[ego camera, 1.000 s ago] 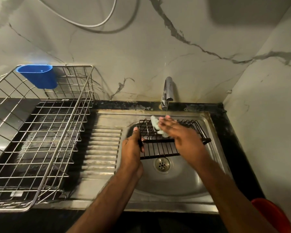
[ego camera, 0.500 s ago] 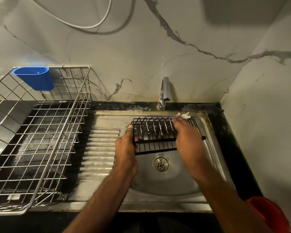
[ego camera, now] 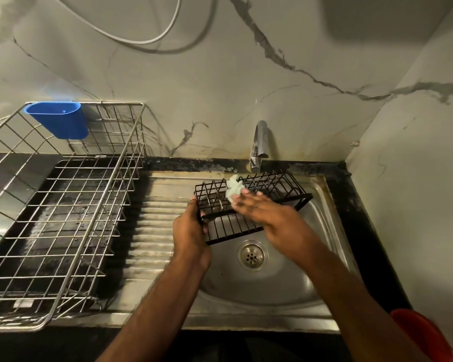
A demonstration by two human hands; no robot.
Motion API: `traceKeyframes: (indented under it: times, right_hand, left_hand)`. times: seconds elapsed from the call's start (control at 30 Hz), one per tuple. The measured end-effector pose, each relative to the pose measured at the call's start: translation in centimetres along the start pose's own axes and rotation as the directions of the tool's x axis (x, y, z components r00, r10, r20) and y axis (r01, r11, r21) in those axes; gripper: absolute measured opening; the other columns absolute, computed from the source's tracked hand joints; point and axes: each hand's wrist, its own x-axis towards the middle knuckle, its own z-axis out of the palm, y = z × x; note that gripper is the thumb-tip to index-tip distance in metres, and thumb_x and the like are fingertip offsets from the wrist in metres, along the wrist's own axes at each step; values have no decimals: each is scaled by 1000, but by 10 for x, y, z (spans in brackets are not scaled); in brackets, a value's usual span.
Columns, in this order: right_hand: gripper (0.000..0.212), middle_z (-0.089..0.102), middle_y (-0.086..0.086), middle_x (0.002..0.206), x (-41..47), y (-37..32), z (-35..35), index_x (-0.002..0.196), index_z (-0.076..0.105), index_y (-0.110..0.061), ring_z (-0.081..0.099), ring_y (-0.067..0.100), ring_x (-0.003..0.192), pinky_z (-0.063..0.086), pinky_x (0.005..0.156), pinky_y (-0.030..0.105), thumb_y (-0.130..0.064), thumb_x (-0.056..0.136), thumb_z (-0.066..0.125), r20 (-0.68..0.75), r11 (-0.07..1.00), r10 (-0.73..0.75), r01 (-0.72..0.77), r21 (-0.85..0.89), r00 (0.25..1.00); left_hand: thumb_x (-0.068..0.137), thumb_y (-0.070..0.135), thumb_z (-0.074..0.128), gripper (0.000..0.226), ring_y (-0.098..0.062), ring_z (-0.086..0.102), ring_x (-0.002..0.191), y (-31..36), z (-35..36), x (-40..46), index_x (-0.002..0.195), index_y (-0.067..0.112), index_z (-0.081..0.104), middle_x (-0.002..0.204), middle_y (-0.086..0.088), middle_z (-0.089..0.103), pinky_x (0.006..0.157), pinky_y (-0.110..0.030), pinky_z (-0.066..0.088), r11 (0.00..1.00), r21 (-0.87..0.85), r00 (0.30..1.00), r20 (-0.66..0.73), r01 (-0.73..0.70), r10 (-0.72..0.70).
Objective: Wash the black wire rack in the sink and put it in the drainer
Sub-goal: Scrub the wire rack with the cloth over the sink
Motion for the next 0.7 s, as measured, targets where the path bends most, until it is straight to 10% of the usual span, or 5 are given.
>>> traceKeyframes:
  times: [0.23, 0.47, 0.7]
  right_hand:
    - [61, 53, -3, 140, -20, 60, -23, 135, 57, -17, 47, 14, 135, 22, 114, 11, 17, 86, 48, -246, 931, 316, -349, -104, 916]
    - [52, 55, 4, 141, -14, 21, -16, 144, 47, -15, 58, 9, 110, 39, 93, 13, 3, 96, 50, -320, 784, 571, -618, -61, 756]
    - [61, 38, -2, 155, 4, -30, 11, 148, 40, -18, 38, 11, 141, 18, 114, 20, 10, 94, 43, -162, 910, 394, -409, -71, 905]
  left_hand:
    - [103, 25, 57, 30, -1, 46, 38, 2, 0, -3, 74, 19, 62, 45, 13, 55, 38, -16, 37, 998, 35, 999, -4, -52, 53]
    - [101, 29, 61, 27, -7, 57, 46, 2, 3, -5, 77, 18, 67, 55, 9, 62, 52, -29, 49, 999, -37, 999, -43, -33, 32]
    - [101, 34, 60, 27, -3, 39, 37, 0, 10, -16, 78, 20, 64, 49, 13, 56, 40, -20, 34, 1000, 29, 997, -81, 2, 0]
